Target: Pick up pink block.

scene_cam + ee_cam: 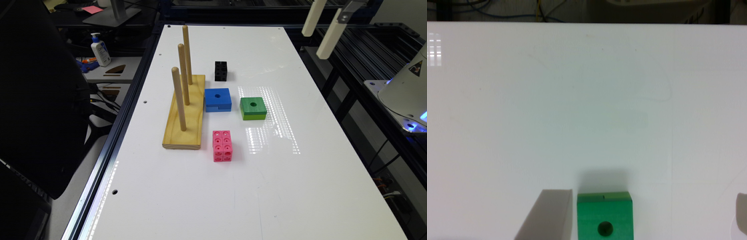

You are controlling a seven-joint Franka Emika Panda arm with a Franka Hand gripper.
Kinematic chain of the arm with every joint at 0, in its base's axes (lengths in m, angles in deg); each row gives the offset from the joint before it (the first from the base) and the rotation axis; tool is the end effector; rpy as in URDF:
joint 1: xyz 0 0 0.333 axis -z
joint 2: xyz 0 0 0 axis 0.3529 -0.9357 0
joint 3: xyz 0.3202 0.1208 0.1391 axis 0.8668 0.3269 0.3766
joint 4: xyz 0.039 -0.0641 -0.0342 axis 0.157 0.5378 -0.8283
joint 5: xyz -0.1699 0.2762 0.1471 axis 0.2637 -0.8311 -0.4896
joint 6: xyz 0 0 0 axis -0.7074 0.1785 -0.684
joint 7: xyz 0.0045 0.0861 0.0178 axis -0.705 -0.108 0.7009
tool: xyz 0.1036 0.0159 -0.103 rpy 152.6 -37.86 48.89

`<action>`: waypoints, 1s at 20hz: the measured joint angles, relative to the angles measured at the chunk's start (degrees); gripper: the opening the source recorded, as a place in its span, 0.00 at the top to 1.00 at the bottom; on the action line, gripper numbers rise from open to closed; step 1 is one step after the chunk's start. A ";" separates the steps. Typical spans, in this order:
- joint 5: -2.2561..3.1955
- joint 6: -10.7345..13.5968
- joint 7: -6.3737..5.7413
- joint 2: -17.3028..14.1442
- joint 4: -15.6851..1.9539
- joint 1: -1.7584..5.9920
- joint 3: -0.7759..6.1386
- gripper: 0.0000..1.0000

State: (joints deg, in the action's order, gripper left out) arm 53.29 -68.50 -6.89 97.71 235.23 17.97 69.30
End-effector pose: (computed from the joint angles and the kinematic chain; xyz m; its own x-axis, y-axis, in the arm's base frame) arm 0.3045 0.0482 0.4017 0.7179 -0.6945 0.0483 -0.6930 -0.7195 -0.0463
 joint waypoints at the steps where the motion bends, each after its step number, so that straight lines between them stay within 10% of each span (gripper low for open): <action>1: 0.00 -0.05 -0.05 -1.25 -0.91 0.00 0.05 0.00; 13: 0.00 -0.05 -1.25 -7.46 -6.20 0.00 1.15 0.00; 20: -0.22 -0.05 -4.05 -10.37 -9.23 0.00 4.03 0.00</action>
State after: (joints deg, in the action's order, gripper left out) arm 53.07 -68.55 -10.94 87.34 226.00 17.97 73.34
